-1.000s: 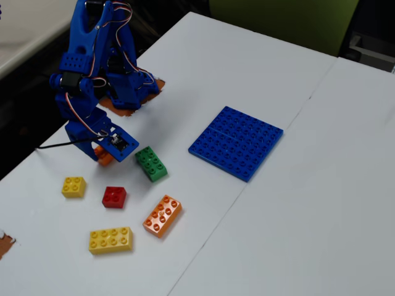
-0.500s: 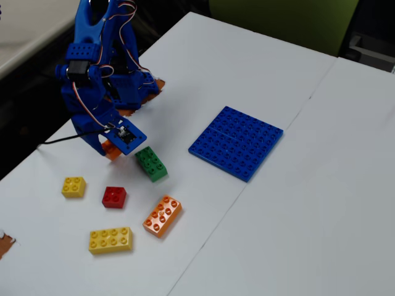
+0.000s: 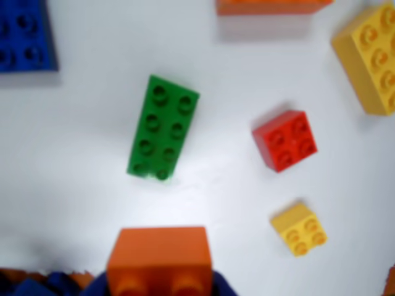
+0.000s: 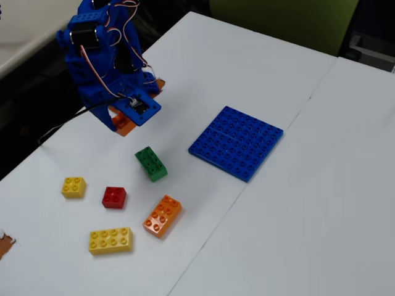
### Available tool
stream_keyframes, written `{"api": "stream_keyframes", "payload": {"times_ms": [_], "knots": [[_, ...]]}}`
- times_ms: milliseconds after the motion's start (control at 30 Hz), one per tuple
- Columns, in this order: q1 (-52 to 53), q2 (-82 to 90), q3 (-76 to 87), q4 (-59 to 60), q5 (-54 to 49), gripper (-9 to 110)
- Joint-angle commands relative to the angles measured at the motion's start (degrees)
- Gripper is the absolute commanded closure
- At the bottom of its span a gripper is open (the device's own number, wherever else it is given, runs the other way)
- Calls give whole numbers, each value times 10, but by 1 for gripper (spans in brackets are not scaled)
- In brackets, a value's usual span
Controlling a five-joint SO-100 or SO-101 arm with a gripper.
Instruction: Pick up the 2x2 orange block and go up the 8x8 blue block.
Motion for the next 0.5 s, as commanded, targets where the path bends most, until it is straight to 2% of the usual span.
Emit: {"api": "stream_keyframes", "payload": {"times_ms": [0,167,467], "knots": [[-36,-5,-68,33,25,101],[-83,-26,-123,63,55,101],[-193,-61,-188,71,168,101]]}}
